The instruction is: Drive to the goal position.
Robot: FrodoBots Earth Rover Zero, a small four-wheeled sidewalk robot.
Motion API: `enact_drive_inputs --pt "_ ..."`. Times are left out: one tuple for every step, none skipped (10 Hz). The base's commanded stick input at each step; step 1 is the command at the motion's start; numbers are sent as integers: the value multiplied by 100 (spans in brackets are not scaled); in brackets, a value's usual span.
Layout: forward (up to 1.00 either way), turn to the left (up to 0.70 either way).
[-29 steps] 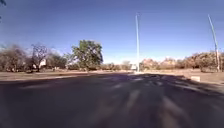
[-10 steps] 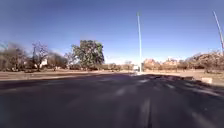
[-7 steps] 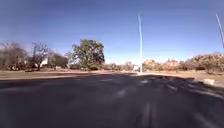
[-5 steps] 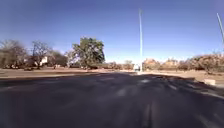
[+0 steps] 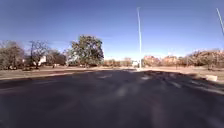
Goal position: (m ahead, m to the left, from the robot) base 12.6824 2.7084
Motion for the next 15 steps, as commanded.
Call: enact_drive_inputs --pt "50 0" --pt "50 0" --pt "50 0" --pt "50 -23" --pt "50 -41" --pt "50 -17" --pt "50 -6" --pt "50 0" --pt "50 0" --pt "50 0" --pt "50 0" --pt "50 0" --pt "50 0" --pt "50 0" --pt "50 0"
